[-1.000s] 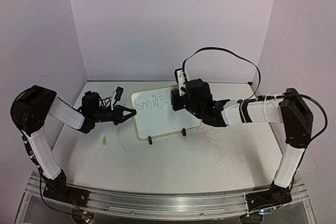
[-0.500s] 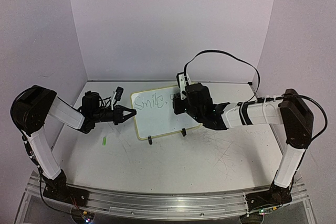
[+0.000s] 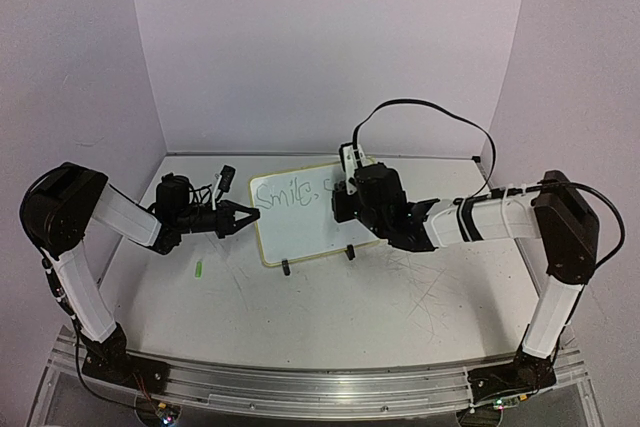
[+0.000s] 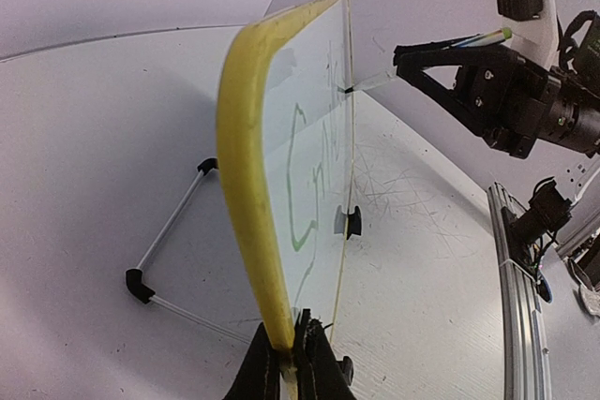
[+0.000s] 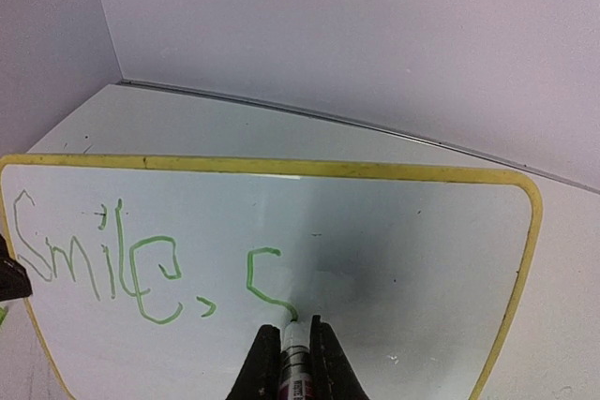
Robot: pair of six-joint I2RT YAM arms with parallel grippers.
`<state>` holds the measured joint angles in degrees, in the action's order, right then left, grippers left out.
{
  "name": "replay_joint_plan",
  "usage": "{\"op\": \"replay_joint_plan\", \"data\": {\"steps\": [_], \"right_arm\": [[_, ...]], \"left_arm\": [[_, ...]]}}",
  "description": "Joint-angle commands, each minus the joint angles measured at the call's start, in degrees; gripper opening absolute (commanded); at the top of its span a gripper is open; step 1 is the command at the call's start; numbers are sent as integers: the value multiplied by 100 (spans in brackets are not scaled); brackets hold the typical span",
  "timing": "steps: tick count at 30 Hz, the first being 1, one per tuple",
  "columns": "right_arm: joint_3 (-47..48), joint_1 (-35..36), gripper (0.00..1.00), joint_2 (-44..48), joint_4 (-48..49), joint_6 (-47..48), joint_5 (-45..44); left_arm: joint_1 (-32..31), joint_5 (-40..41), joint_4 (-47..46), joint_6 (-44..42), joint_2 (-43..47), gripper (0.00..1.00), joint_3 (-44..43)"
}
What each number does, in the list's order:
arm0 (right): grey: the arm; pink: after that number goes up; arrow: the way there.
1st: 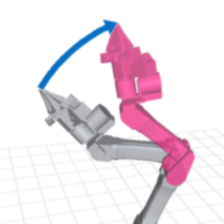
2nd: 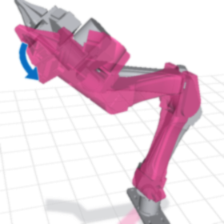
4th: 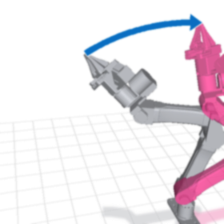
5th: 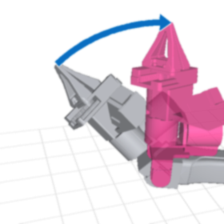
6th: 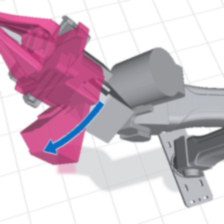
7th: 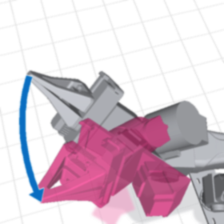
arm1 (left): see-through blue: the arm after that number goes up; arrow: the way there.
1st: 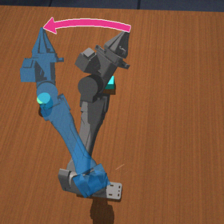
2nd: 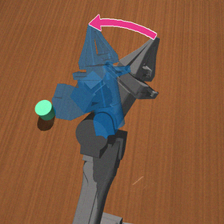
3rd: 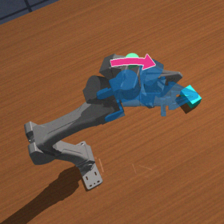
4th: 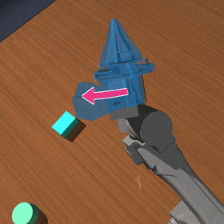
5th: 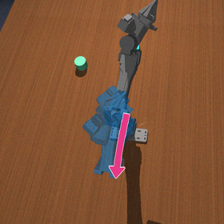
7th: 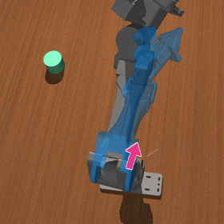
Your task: Write a sentence on the whiteboard
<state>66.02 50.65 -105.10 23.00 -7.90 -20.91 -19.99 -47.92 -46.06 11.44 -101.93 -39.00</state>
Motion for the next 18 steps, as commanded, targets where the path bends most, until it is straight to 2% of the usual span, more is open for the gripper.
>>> {"op": "replay_joint_plan", "data": {"steps": [1, 14, 18], "right_arm": [[-19, 22, 0, 8, -72, -137, 59], [461, 57, 0, -245, -33, -126, 286], [121, 66, 0, 344, 56, -173, 260]], "left_arm": [[12, 494, 520, -678, -108, 0, 7], [12, 498, 523, -687, -90, 0, 18], [12, 502, 529, -679, -82, 0, 23]]}}
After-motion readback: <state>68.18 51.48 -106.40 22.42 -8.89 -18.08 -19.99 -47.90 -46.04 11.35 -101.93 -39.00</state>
